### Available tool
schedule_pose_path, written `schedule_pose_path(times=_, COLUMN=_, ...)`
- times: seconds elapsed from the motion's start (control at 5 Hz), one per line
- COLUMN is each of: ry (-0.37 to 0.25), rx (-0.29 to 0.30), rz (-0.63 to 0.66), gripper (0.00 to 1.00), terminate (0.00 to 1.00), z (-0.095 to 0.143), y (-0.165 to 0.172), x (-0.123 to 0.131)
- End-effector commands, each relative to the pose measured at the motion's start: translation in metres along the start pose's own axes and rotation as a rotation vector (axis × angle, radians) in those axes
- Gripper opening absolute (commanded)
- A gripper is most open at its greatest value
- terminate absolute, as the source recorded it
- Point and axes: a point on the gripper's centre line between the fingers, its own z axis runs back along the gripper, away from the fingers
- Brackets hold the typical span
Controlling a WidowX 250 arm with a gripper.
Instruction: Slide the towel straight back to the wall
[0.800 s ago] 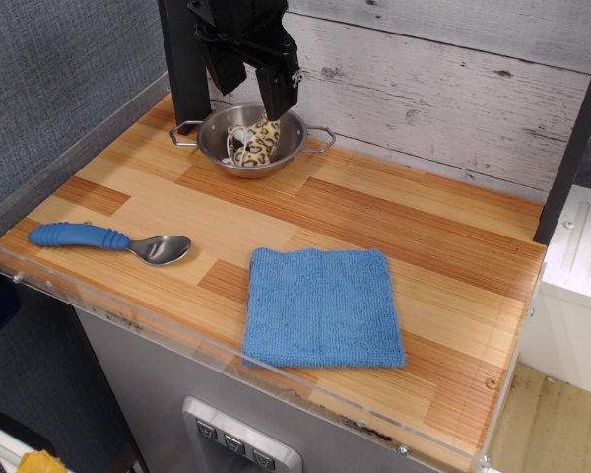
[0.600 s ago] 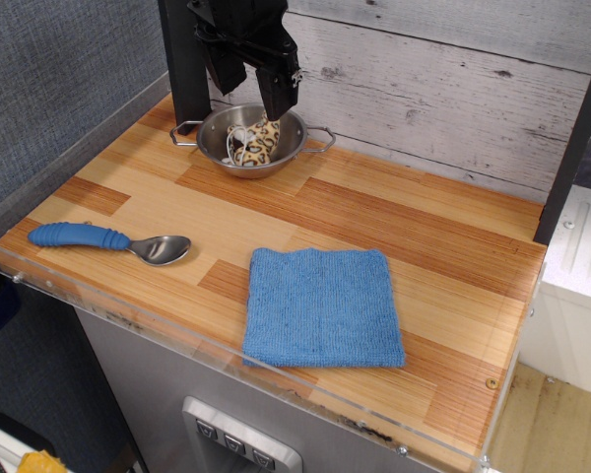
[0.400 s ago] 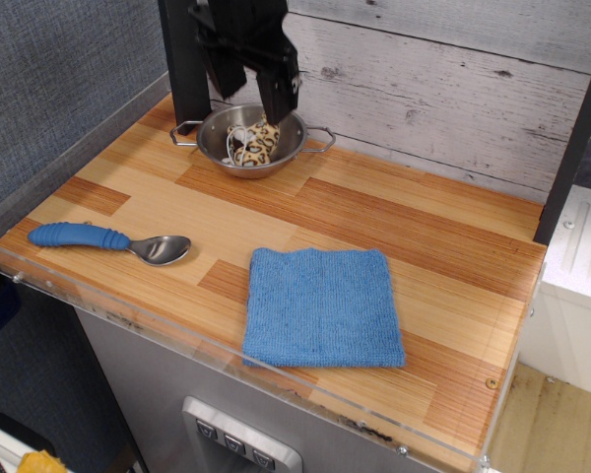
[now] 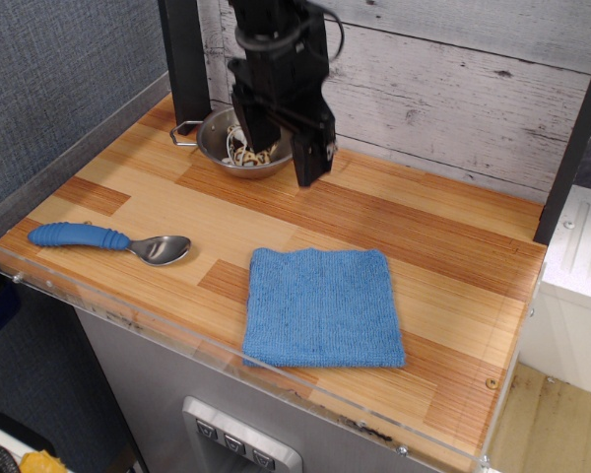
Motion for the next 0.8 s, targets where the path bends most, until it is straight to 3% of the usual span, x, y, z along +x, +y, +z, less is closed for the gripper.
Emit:
schedule_pose_path(times=0.0, ry=-0.043, rx=0.023, rz=-0.090, gripper=1.00, terminate=0.00, z=0.008, y=-0.036, x=-0.019)
schedule_pose_path(times=0.6, ry=-0.001, rx=-0.010, rz=-0.213, gripper=1.00, terminate=0.00, z=-0.023, y=-0.071, x=-0.041)
